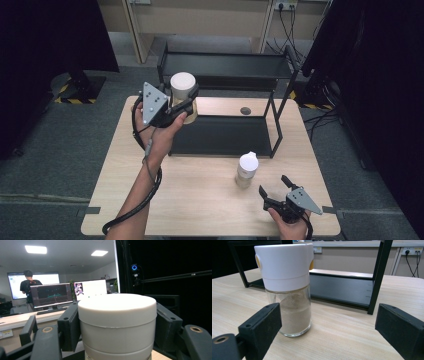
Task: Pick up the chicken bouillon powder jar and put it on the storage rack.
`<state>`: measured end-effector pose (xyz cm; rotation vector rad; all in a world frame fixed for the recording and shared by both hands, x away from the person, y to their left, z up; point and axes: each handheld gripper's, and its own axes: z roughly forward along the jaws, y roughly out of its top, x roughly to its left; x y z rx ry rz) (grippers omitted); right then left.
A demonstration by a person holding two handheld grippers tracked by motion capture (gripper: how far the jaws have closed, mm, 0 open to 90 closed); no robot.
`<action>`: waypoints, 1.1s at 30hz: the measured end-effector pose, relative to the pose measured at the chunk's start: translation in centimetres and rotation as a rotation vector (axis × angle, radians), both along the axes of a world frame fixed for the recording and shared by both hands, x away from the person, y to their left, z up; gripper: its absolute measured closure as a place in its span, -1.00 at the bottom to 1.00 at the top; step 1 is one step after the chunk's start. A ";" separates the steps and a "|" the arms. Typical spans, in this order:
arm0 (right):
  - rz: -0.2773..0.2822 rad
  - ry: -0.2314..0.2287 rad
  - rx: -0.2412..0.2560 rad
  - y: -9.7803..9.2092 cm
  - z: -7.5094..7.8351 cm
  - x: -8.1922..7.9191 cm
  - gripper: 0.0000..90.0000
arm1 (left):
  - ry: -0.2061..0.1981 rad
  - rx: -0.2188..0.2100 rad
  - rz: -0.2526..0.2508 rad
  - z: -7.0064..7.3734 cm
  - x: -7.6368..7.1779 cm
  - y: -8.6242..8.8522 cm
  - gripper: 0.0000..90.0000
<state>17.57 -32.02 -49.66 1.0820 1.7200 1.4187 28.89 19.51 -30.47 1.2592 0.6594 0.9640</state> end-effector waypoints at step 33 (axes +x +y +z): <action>0.002 0.000 0.000 0.0 0.0 0.0 -0.84 | -0.001 -0.026 0.055 4.3 2.3 -0.2 -0.26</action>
